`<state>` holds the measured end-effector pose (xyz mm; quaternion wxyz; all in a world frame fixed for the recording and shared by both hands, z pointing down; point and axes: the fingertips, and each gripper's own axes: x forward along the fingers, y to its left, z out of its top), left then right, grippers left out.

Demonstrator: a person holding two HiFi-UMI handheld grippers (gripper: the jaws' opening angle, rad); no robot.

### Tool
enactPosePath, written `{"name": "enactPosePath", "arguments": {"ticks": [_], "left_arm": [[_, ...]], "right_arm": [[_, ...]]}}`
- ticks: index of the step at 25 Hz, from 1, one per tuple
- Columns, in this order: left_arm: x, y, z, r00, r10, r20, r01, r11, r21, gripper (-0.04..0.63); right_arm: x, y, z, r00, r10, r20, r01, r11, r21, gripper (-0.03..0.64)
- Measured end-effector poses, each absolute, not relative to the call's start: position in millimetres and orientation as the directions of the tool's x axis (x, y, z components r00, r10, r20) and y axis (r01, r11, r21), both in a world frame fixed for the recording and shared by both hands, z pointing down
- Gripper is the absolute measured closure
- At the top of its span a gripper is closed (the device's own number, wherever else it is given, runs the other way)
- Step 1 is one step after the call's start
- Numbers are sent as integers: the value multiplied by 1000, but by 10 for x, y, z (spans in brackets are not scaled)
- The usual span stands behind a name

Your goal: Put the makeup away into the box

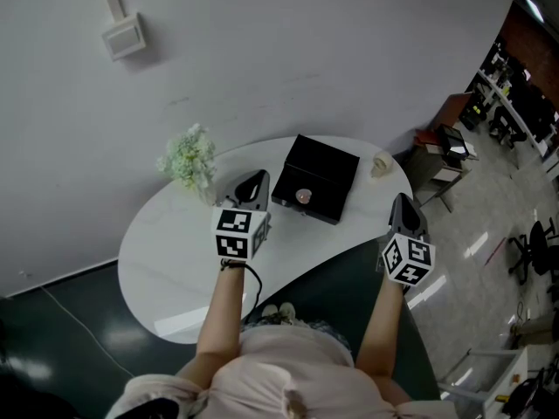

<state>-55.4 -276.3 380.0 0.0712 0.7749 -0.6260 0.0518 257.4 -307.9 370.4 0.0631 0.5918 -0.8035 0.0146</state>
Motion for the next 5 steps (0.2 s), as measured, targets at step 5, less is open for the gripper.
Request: {"name": "enactPosePath", "arguments": {"ticks": [5], "left_arm": [[-558,-2768,3828,216,-960,178,-976,-210,49,569]], "right_arm": [[2556,-3099,3752,-288,-949,130,-953,297,53,603]]}}
